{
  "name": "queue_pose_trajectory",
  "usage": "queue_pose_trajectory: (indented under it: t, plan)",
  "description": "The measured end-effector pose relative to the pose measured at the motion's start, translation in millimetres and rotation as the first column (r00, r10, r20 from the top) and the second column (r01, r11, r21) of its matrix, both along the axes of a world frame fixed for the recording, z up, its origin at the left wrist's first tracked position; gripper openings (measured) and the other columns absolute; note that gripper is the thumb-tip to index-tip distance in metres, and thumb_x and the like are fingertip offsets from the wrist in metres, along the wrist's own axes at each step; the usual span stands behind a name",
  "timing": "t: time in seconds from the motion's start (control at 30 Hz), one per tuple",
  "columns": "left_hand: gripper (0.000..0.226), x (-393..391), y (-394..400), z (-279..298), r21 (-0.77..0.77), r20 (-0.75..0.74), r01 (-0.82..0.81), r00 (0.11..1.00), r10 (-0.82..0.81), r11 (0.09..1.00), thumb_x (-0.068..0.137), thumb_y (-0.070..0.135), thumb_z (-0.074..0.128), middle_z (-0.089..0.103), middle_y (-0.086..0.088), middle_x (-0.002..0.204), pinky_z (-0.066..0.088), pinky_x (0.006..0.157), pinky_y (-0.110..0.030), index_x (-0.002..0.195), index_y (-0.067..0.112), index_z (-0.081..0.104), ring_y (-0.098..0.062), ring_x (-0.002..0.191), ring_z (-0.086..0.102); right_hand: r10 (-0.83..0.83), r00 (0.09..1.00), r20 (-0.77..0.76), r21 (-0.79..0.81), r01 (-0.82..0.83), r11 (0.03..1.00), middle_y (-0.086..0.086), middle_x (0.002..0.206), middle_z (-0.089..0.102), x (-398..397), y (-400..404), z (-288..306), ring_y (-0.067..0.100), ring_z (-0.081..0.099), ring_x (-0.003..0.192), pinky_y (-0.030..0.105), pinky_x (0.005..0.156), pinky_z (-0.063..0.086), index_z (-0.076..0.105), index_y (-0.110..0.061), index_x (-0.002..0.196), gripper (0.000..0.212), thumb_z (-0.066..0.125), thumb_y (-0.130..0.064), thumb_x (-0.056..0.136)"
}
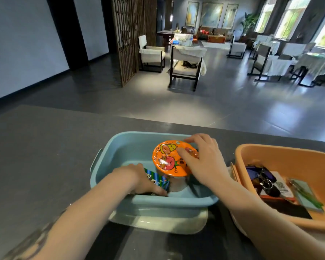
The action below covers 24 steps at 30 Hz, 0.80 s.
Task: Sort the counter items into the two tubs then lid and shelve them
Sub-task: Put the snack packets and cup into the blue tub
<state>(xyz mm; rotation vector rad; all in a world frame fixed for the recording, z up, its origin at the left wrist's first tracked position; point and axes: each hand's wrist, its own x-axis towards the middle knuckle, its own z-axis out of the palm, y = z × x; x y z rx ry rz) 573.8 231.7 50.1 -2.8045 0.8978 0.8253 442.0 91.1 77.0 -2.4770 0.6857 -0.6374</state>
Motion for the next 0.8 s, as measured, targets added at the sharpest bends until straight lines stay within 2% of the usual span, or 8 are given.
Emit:
queue_pose_trajectory:
  t: [0.07,0.2,0.33,0.47,0.53,0.7,0.8]
  plan:
    - [0.13,-2,-8,-9,0.052,-0.013,-0.029,0.999,0.03,0.998,0.031,0.094,0.055,0.051,-0.003,0.131,0.044,0.09,-0.032,0.134,0.016,0.037,-0.024,0.115,0.053,0.011,1.0,-0.008,0.009,-0.011,1.0,-0.005,0.129,0.048,-5,1,-2,0.012,0.036,0.12,0.029,0.097,0.033,0.058,-0.025,0.121,0.038,0.059,-0.042,0.088]
    - [0.114,-3,-13,-27,0.121,-0.022,-0.043,0.999,0.046,0.992,0.058,0.083,0.058,0.049,-0.008,0.133,0.038,0.083,-0.031,0.141,0.013,0.029,-0.027,0.119,0.051,0.018,1.0,0.006,0.017,-0.018,1.0,-0.007,0.127,0.048,-10,3,-3,0.01,0.036,0.118,0.033,0.098,0.036,0.058,-0.026,0.12,0.037,0.059,-0.042,0.086]
    - [0.096,8,-12,-28,0.123,0.047,0.101,0.993,-0.108,0.987,0.075,0.061,0.063,0.032,-0.014,0.141,0.034,0.102,-0.041,0.145,0.013,0.017,-0.032,0.132,0.034,0.041,0.999,0.024,0.014,-0.041,0.999,-0.009,0.127,0.047,-8,4,0,0.009,0.035,0.119,0.03,0.099,0.034,0.058,-0.026,0.12,0.037,0.061,-0.04,0.086]
    - [0.1,29,-2,-26,0.15,0.128,0.196,0.968,-0.216,0.969,0.072,0.057,0.068,0.03,-0.01,0.145,0.028,0.108,-0.041,0.146,0.014,0.017,-0.031,0.135,0.025,0.065,0.997,0.033,-0.013,-0.065,0.998,-0.009,0.125,0.048,-3,7,-2,0.009,0.035,0.12,0.026,0.098,0.032,0.058,-0.025,0.12,0.038,0.062,-0.039,0.084]
    - [0.101,34,-3,-28,0.136,0.147,0.219,0.96,-0.239,0.966,0.072,0.053,0.071,0.027,-0.009,0.146,0.03,0.108,-0.042,0.147,0.014,0.016,-0.032,0.136,0.025,0.089,0.996,-0.012,-0.022,-0.09,0.996,-0.01,0.127,0.047,1,9,-4,0.011,0.035,0.122,0.026,0.098,0.031,0.057,-0.027,0.121,0.04,0.062,-0.04,0.084]
    - [0.081,38,-10,-40,0.147,0.2,0.213,0.95,-0.239,0.966,0.087,0.026,0.061,0.022,-0.013,0.147,0.034,0.108,-0.045,0.147,0.009,0.01,-0.032,0.138,0.021,0.149,0.953,-0.266,-0.07,-0.173,0.982,-0.007,0.141,0.04,13,9,-18,0.017,0.03,0.132,0.037,0.107,0.032,0.047,-0.032,0.132,0.053,0.056,-0.052,0.084]
    - [0.082,39,-11,-44,0.157,0.176,0.204,0.957,-0.23,0.966,0.087,0.026,0.06,0.018,-0.013,0.15,0.031,0.11,-0.046,0.148,0.009,0.008,-0.034,0.141,0.017,0.128,0.929,-0.349,-0.13,-0.183,0.974,-0.007,0.141,0.04,15,8,-27,0.019,0.031,0.133,0.036,0.105,0.031,0.044,-0.034,0.135,0.057,0.052,-0.057,0.084]
